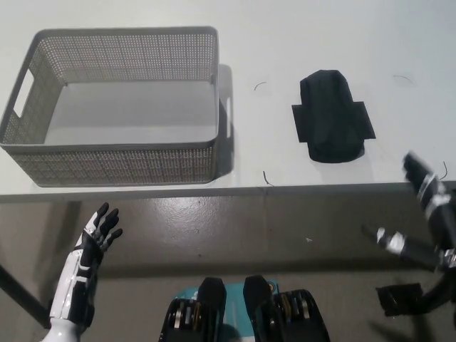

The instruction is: Use the right hand to push the pencil case on the right hand side to the container on the left side

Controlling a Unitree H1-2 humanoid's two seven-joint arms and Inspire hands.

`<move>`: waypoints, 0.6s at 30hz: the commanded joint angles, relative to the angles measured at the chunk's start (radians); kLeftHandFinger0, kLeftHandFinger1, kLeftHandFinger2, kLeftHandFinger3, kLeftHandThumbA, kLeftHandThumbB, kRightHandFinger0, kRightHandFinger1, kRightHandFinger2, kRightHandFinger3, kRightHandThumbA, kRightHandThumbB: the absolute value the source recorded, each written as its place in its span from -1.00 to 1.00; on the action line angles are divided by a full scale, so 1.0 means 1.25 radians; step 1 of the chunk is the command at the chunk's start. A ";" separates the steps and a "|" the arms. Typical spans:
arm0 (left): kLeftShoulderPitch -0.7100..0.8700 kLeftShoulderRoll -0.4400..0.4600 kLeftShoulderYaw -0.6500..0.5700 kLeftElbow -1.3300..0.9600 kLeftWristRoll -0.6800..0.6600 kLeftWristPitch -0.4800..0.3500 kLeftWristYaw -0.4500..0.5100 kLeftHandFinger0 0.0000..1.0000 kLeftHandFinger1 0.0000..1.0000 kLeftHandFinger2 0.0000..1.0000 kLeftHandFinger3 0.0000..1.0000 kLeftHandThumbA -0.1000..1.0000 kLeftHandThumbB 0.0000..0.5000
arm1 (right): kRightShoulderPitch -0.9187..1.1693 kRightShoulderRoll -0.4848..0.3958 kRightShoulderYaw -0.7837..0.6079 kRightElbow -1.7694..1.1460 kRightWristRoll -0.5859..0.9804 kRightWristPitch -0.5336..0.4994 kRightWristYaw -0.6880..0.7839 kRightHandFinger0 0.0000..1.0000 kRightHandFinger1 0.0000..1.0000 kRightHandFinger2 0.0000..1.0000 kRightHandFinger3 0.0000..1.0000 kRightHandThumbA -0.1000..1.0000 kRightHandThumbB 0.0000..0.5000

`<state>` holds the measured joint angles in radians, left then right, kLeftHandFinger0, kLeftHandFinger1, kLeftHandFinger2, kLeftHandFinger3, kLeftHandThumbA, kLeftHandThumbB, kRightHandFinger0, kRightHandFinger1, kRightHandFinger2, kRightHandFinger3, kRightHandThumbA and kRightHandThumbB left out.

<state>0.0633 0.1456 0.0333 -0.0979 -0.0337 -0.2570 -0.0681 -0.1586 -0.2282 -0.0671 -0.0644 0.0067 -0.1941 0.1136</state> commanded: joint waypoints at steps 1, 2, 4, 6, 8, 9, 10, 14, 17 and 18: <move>0.001 0.001 -0.001 -0.026 -0.012 -0.034 -0.008 1.00 1.00 1.00 1.00 0.97 -0.65 | -0.084 -0.029 -0.035 0.022 0.005 -0.013 -0.022 1.00 1.00 1.00 1.00 1.00 -0.05; 0.000 0.001 0.000 -0.031 -0.007 -0.024 -0.006 1.00 1.00 1.00 1.00 0.98 -0.59 | -0.118 -0.033 -0.043 0.060 0.017 -0.025 -0.020 1.00 1.00 1.00 1.00 1.00 -0.08; -0.004 0.001 0.001 -0.030 -0.008 -0.027 -0.005 1.00 1.00 1.00 1.00 0.98 -0.63 | -0.159 -0.038 -0.051 0.093 0.022 -0.020 -0.017 1.00 1.00 1.00 1.00 1.00 -0.03; -0.005 0.002 0.002 -0.031 -0.006 -0.027 -0.005 1.00 1.00 1.00 1.00 0.98 -0.64 | -0.187 -0.041 -0.056 0.110 0.027 -0.001 -0.014 1.00 1.00 1.00 1.00 1.00 0.03; -0.006 0.005 0.002 -0.031 -0.006 -0.028 -0.007 1.00 1.00 1.00 1.00 0.98 -0.67 | -0.223 -0.043 -0.058 0.139 0.021 0.002 -0.016 1.00 1.00 1.00 1.00 1.00 0.16; -0.008 0.004 0.002 -0.031 -0.006 -0.027 -0.006 1.00 1.00 1.00 1.00 0.97 -0.65 | -0.237 -0.045 -0.058 0.148 0.012 0.006 -0.018 1.00 1.00 1.00 1.00 1.00 0.23; -0.008 0.003 0.002 -0.032 -0.007 -0.027 -0.006 1.00 1.00 1.00 1.00 0.97 -0.68 | -0.252 -0.048 -0.055 0.160 0.006 0.011 -0.017 1.00 1.00 1.00 1.00 1.00 0.31; -0.009 0.004 0.002 -0.033 -0.005 -0.023 -0.006 1.00 1.00 1.00 1.00 0.96 -0.65 | -0.311 -0.047 -0.048 0.232 -0.007 0.011 -0.020 1.00 1.00 1.00 1.00 1.00 0.40; -0.008 0.001 -0.001 -0.032 -0.008 -0.023 -0.008 1.00 1.00 1.00 1.00 0.95 -0.67 | -0.368 -0.044 -0.047 0.322 -0.007 0.000 -0.023 1.00 1.00 1.00 1.00 1.00 0.40; -0.007 0.002 -0.003 -0.031 -0.008 -0.025 -0.010 1.00 1.00 1.00 1.00 0.96 -0.66 | -0.393 -0.045 -0.045 0.365 -0.010 -0.006 -0.024 1.00 1.00 1.00 1.00 1.00 0.29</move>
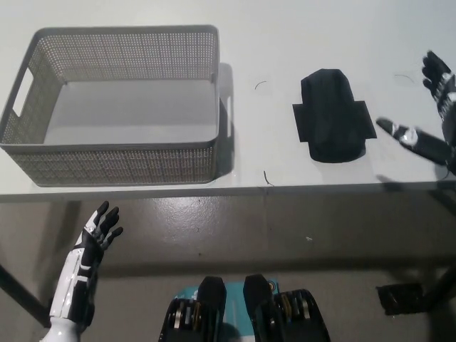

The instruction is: Use the right hand to push the pencil case on the right hand side to the container on the left side

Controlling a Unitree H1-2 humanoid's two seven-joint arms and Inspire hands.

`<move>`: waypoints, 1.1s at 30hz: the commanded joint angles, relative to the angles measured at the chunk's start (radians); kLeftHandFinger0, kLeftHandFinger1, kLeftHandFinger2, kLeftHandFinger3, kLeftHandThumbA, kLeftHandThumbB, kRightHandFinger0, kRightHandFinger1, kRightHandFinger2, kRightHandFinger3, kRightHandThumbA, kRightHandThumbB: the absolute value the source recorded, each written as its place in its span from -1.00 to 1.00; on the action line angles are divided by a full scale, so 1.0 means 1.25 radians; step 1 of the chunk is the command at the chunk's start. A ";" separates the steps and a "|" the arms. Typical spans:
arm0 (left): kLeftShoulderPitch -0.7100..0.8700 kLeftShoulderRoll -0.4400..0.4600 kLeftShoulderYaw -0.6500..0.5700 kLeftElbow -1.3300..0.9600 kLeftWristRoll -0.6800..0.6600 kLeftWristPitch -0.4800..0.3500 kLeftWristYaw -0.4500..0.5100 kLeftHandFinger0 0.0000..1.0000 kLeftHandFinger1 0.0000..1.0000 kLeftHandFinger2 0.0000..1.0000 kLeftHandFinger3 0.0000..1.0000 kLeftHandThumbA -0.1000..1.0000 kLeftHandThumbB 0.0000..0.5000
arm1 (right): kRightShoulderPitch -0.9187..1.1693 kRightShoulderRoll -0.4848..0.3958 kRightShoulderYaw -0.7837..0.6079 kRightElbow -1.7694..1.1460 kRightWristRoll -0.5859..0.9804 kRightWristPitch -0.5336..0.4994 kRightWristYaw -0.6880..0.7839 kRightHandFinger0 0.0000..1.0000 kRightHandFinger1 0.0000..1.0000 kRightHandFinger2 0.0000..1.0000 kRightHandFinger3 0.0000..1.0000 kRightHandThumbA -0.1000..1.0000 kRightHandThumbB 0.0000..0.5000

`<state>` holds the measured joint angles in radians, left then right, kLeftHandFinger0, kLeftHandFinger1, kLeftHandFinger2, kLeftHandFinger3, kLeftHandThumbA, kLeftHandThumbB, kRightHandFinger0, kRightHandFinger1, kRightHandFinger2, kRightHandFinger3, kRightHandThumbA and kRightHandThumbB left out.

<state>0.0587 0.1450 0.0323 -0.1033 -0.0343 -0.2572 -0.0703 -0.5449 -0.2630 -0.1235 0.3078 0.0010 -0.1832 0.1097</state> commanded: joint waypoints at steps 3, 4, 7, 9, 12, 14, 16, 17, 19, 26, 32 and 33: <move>-0.002 0.000 -0.001 -0.031 -0.008 -0.019 -0.007 1.00 1.00 1.00 1.00 0.95 -0.65 | -0.139 -0.012 -0.001 0.163 -0.006 -0.028 -0.030 1.00 1.00 1.00 1.00 1.00 0.22; -0.002 0.001 0.000 -0.032 -0.008 -0.018 -0.006 1.00 1.00 1.00 1.00 0.95 -0.65 | -0.161 -0.006 0.000 0.197 -0.009 -0.030 -0.036 1.00 1.00 1.00 1.00 1.00 0.17; 0.000 0.003 0.001 -0.034 -0.010 -0.016 -0.007 1.00 1.00 1.00 1.00 0.95 -0.66 | -0.213 0.001 -0.001 0.290 0.001 -0.039 -0.038 1.00 1.00 1.00 1.00 1.00 -0.01; -0.002 0.005 0.000 -0.031 -0.013 -0.019 -0.011 1.00 1.00 1.00 1.00 0.95 -0.66 | -0.255 -0.003 -0.003 0.372 0.011 -0.047 -0.027 1.00 1.00 1.00 1.00 1.00 -0.06; 0.003 0.004 -0.002 -0.034 -0.014 -0.018 -0.012 1.00 1.00 1.00 1.00 0.95 -0.65 | -0.332 -0.004 -0.013 0.519 0.026 -0.064 -0.025 1.00 1.00 1.00 1.00 1.00 -0.04; 0.005 0.002 -0.001 -0.036 -0.016 -0.014 -0.013 1.00 1.00 1.00 1.00 0.94 -0.62 | -0.370 -0.003 -0.010 0.593 0.020 -0.077 -0.033 1.00 1.00 1.00 1.00 1.00 -0.09; 0.006 0.001 -0.001 -0.035 -0.020 -0.011 -0.014 1.00 1.00 1.00 1.00 0.94 -0.59 | -0.396 0.000 -0.011 0.647 0.021 -0.078 -0.037 1.00 1.00 1.00 1.00 1.00 -0.12; 0.004 0.000 0.000 -0.033 -0.020 -0.017 -0.013 1.00 1.00 1.00 1.00 0.92 -0.60 | -0.413 0.003 -0.019 0.682 0.031 -0.075 -0.034 1.00 1.00 1.00 1.00 1.00 -0.07; 0.006 0.001 0.001 -0.035 -0.021 -0.014 -0.013 1.00 1.00 1.00 1.00 0.92 -0.57 | -0.427 0.009 -0.027 0.721 0.042 -0.080 -0.023 1.00 1.00 1.00 1.00 1.00 -0.11; -0.004 0.005 0.000 -0.034 -0.021 -0.020 -0.016 1.00 1.00 1.00 1.00 0.95 -0.65 | -0.443 0.038 -0.041 0.830 0.057 -0.097 -0.032 1.00 1.00 1.00 1.00 1.00 -0.09; -0.005 0.009 0.005 -0.038 -0.026 -0.006 -0.016 1.00 1.00 1.00 1.00 0.97 -0.56 | -0.417 0.076 -0.035 0.862 0.054 -0.110 -0.045 1.00 1.00 1.00 1.00 1.00 0.01; -0.006 0.009 0.006 -0.036 -0.028 -0.009 -0.017 1.00 1.00 1.00 1.00 0.97 -0.57 | -0.414 0.082 -0.041 0.864 0.061 -0.110 -0.041 1.00 1.00 1.00 1.00 1.00 0.01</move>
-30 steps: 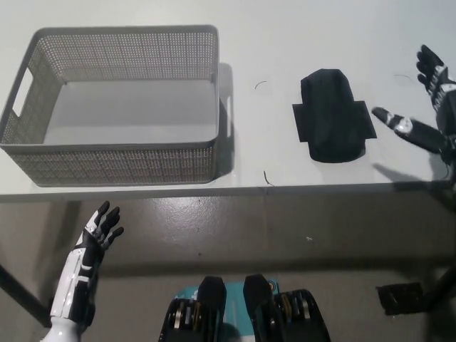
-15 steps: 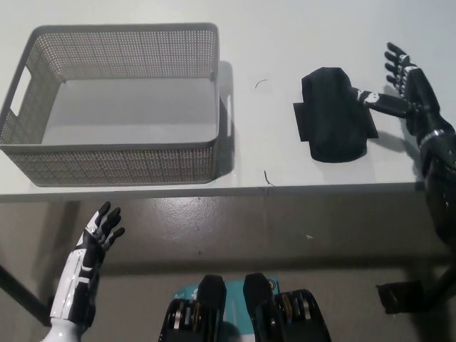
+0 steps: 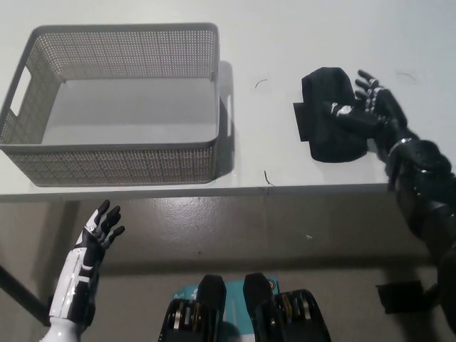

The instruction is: Use the right hand to push the pencil case on the right hand side to the container on the left side

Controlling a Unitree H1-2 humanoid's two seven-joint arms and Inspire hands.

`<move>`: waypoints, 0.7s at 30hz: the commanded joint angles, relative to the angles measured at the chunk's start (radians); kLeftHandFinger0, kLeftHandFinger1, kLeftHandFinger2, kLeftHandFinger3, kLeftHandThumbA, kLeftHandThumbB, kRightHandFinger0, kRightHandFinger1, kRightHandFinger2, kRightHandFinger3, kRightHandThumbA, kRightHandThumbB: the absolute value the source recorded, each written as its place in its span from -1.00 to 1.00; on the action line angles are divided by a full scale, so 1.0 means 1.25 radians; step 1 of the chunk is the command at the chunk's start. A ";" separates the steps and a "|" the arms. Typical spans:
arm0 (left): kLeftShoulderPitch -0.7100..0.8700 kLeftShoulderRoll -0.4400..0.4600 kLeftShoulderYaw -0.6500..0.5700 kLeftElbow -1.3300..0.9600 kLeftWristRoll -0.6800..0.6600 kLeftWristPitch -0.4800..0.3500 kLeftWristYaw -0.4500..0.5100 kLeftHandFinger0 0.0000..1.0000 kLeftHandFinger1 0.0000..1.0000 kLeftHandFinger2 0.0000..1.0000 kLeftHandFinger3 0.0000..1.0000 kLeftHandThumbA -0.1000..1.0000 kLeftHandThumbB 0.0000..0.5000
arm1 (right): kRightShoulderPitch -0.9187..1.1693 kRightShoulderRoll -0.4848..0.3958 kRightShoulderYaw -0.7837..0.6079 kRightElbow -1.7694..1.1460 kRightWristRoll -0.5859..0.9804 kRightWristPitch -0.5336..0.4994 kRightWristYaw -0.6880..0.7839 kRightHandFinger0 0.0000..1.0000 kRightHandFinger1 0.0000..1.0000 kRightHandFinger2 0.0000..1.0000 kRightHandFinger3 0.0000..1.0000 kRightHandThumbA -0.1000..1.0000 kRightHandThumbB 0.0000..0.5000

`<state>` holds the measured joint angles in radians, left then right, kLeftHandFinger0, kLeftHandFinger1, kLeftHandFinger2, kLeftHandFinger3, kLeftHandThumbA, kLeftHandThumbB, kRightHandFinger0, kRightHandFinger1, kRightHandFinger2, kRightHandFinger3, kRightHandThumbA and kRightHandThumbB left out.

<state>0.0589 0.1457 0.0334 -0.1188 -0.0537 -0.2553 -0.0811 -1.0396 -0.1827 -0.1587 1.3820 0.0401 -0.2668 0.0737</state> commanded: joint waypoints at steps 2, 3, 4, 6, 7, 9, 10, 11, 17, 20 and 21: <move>-0.008 0.008 0.005 -0.024 -0.013 -0.011 -0.008 1.00 1.00 1.00 1.00 0.96 -0.58 | -0.008 0.033 -0.015 0.009 0.032 -0.053 -0.012 1.00 1.00 1.00 1.00 1.00 -0.04; -0.009 0.008 0.006 -0.023 -0.013 -0.011 -0.007 1.00 1.00 1.00 1.00 0.96 -0.57 | -0.008 0.036 -0.015 0.010 0.032 -0.054 -0.013 1.00 1.00 1.00 1.00 1.00 -0.08; -0.010 0.009 0.005 -0.020 -0.014 -0.016 -0.009 1.00 1.00 1.00 1.00 0.97 -0.56 | -0.003 0.047 -0.020 0.012 0.037 -0.053 -0.010 1.00 1.00 1.00 1.00 1.00 -0.10; -0.010 0.010 0.007 -0.020 -0.014 -0.016 -0.008 1.00 1.00 1.00 1.00 0.97 -0.56 | 0.001 0.058 -0.022 0.013 0.040 -0.052 -0.009 1.00 1.00 1.00 1.00 1.00 -0.07; -0.010 0.009 0.007 -0.021 -0.009 -0.017 -0.006 1.00 1.00 1.00 1.00 0.99 -0.56 | 0.004 0.067 -0.032 0.013 0.052 -0.048 0.000 1.00 1.00 1.00 1.00 1.00 -0.07; -0.011 0.010 0.007 -0.021 -0.007 -0.021 -0.006 1.00 1.00 1.00 1.00 1.00 -0.59 | 0.009 0.084 -0.036 0.010 0.057 -0.052 0.000 1.00 1.00 1.00 1.00 1.00 -0.20; -0.011 0.010 0.007 -0.020 -0.006 -0.024 -0.006 1.00 1.00 1.00 1.00 1.00 -0.61 | 0.010 0.090 -0.037 0.009 0.059 -0.054 0.001 1.00 1.00 1.00 1.00 1.00 -0.28; -0.012 0.009 0.007 -0.023 -0.007 -0.020 -0.006 1.00 1.00 1.00 1.00 1.00 -0.58 | 0.007 0.104 -0.038 0.006 0.061 -0.060 0.001 1.00 1.00 1.00 1.00 1.00 -0.35; -0.015 0.006 0.007 -0.026 -0.007 -0.014 -0.005 1.00 1.00 1.00 1.00 1.00 -0.55 | -0.002 0.152 -0.052 -0.003 0.087 -0.091 0.007 1.00 1.00 1.00 1.00 1.00 -0.32; -0.017 0.006 0.007 -0.029 -0.004 -0.011 -0.004 1.00 1.00 1.00 1.00 1.00 -0.52 | -0.014 0.179 -0.048 -0.003 0.084 -0.090 -0.009 1.00 1.00 1.00 1.00 1.00 -0.15; -0.016 0.005 0.006 -0.029 -0.004 -0.012 -0.004 1.00 1.00 1.00 1.00 1.00 -0.52 | -0.015 0.182 -0.046 -0.002 0.083 -0.088 -0.012 1.00 1.00 1.00 1.00 1.00 -0.14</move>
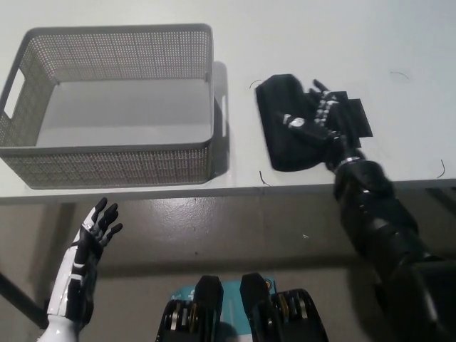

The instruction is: Use the right hand to push the pencil case on the right hand side to the container on the left side

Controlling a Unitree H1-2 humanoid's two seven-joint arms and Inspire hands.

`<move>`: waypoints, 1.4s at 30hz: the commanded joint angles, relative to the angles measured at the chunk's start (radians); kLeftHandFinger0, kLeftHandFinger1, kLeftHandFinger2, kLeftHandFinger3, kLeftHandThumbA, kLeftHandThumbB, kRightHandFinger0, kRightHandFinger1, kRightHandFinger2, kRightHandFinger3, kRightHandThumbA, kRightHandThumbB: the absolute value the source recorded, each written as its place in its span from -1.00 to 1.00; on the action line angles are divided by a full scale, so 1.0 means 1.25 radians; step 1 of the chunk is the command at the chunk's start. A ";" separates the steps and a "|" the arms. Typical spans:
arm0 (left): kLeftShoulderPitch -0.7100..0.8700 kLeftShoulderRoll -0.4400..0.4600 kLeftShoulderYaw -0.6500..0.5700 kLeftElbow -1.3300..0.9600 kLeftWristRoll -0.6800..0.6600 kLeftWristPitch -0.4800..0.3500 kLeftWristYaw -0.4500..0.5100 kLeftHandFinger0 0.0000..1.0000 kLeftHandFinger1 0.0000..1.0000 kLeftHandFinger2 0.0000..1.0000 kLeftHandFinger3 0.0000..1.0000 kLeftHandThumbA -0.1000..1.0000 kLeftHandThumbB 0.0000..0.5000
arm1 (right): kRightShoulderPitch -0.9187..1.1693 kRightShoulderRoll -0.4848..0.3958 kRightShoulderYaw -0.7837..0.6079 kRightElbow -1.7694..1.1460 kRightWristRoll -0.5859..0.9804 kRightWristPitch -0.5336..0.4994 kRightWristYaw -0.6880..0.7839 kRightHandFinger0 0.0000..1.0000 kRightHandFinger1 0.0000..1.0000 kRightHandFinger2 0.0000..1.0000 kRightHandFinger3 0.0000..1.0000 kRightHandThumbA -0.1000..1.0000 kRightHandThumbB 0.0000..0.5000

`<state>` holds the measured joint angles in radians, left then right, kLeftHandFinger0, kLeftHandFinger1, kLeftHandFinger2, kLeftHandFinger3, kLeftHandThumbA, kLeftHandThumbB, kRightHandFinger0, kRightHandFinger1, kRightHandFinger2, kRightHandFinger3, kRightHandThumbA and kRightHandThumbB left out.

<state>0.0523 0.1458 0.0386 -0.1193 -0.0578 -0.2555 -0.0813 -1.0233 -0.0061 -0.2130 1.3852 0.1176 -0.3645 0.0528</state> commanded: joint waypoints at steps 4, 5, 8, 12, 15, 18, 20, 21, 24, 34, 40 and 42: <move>-0.012 0.010 0.004 -0.025 0.004 -0.020 -0.005 1.00 1.00 1.00 1.00 1.00 -0.62 | -0.039 0.084 -0.019 -0.010 0.046 -0.002 -0.002 1.00 1.00 1.00 1.00 1.00 -0.10; -0.014 0.010 0.003 -0.024 0.004 -0.020 -0.005 1.00 1.00 1.00 1.00 1.00 -0.62 | -0.040 0.087 -0.018 -0.010 0.045 -0.006 -0.002 1.00 1.00 1.00 1.00 1.00 -0.14; -0.018 0.010 0.004 -0.025 -0.001 -0.013 -0.006 1.00 1.00 1.00 1.00 1.00 -0.60 | -0.044 0.110 0.004 -0.011 0.024 -0.021 -0.022 1.00 1.00 1.00 1.00 1.00 -0.17; -0.024 0.011 0.004 -0.023 -0.006 -0.012 -0.008 1.00 1.00 1.00 1.00 0.98 -0.60 | -0.048 0.130 0.009 -0.023 0.024 -0.021 -0.023 1.00 1.00 1.00 1.00 1.00 -0.15; -0.024 0.014 0.003 -0.024 -0.007 -0.006 -0.011 1.00 1.00 1.00 1.00 1.00 -0.65 | -0.050 0.147 0.022 -0.035 0.020 -0.024 -0.027 1.00 1.00 1.00 1.00 1.00 -0.12; -0.024 0.014 0.004 -0.025 -0.008 -0.008 -0.011 1.00 1.00 1.00 1.00 0.99 -0.67 | -0.050 0.152 0.025 -0.040 0.027 -0.024 -0.013 1.00 1.00 1.00 1.00 1.00 -0.09; -0.026 0.016 0.005 -0.022 -0.008 -0.009 -0.011 1.00 1.00 1.00 1.00 0.99 -0.66 | -0.049 0.150 0.033 -0.043 0.019 -0.025 -0.024 1.00 1.00 1.00 1.00 1.00 -0.11; -0.028 0.016 0.005 -0.021 -0.008 -0.010 -0.011 1.00 1.00 1.00 1.00 0.99 -0.66 | -0.049 0.149 0.036 -0.044 0.017 -0.024 -0.028 1.00 1.00 1.00 1.00 1.00 -0.11; -0.029 0.019 0.006 -0.020 -0.009 -0.012 -0.013 1.00 1.00 1.00 1.00 0.99 -0.70 | -0.047 0.144 0.045 -0.049 0.013 -0.038 -0.036 1.00 1.00 1.00 1.00 1.00 -0.07; -0.033 0.027 0.010 -0.023 -0.014 -0.015 -0.018 1.00 1.00 1.00 1.00 0.99 -0.78 | -0.014 0.033 0.103 -0.122 -0.044 -0.071 -0.063 1.00 1.00 1.00 1.00 1.00 0.36; -0.038 0.021 0.008 -0.023 -0.003 -0.007 -0.014 1.00 1.00 1.00 1.00 0.96 -0.70 | 0.011 -0.049 0.173 -0.247 -0.130 -0.032 -0.132 1.00 1.00 1.00 1.00 1.00 0.57; -0.040 0.019 0.008 -0.021 -0.006 -0.009 -0.013 1.00 1.00 1.00 1.00 0.95 -0.72 | 0.029 -0.070 0.186 -0.302 -0.155 -0.032 -0.158 1.00 1.00 1.00 1.00 1.00 0.36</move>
<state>0.0192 0.1626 0.0477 -0.1192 -0.0653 -0.2552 -0.0921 -0.9894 -0.0427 -0.0145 1.1214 0.0297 -0.3853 -0.0639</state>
